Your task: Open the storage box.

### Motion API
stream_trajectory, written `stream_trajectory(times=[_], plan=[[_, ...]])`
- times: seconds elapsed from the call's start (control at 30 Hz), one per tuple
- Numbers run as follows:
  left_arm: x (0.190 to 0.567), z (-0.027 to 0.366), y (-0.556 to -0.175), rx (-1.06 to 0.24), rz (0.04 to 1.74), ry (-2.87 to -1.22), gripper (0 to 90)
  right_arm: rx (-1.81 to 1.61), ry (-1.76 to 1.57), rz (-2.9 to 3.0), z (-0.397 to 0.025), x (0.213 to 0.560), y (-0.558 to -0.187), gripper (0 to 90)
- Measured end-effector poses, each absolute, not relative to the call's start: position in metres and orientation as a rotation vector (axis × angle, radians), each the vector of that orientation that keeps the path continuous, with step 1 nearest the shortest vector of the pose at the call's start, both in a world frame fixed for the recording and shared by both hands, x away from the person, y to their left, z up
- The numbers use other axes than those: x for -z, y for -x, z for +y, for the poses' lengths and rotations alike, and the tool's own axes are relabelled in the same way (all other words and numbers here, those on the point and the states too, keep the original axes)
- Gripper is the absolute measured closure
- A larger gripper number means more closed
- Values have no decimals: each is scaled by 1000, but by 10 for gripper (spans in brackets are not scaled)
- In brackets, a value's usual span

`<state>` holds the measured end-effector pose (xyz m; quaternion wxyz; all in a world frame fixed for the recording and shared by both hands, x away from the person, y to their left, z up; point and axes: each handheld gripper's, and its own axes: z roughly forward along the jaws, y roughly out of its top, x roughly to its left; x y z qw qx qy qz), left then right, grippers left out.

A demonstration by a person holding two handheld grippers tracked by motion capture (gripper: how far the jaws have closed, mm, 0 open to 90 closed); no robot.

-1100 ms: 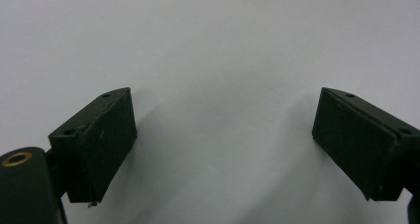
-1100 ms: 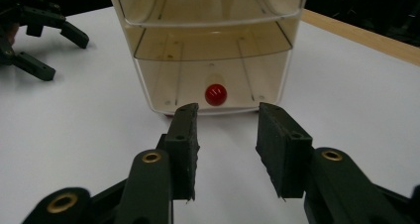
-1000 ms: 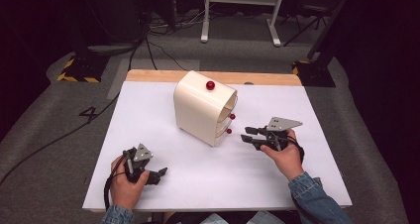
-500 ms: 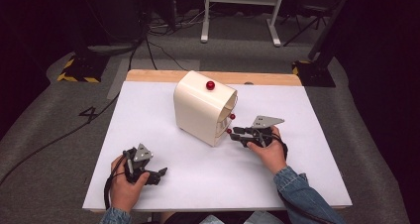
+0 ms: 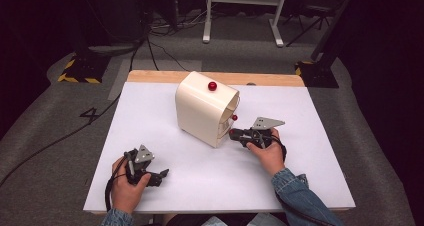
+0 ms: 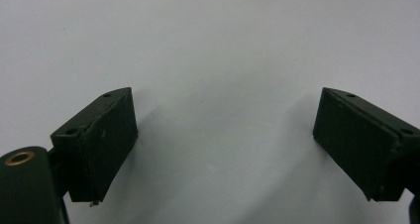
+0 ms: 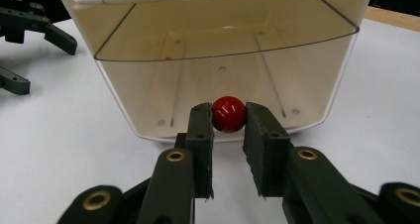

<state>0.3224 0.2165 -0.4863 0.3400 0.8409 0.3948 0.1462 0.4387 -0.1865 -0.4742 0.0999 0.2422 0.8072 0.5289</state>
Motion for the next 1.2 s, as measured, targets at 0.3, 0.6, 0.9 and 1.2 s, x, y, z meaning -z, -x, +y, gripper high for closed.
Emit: stream_trajectory(times=[0.3, 0.6, 0.9, 1.2], plan=[[486, 216, -322, -381, 1027, -2188, 102, -1521, -703, 2386, -187, 471, -434, 749], [486, 216, -322, -380, 1028, -2188, 102, -1499, -713, 2378, -202, 469, -422, 749], [486, 217, -323, -383, 1025, -2191, 102, -1496, -725, 2376, -221, 466, -409, 749], [486, 217, -323, -383, 1025, -2191, 102, -1479, -732, 2376, -240, 464, -396, 749]])
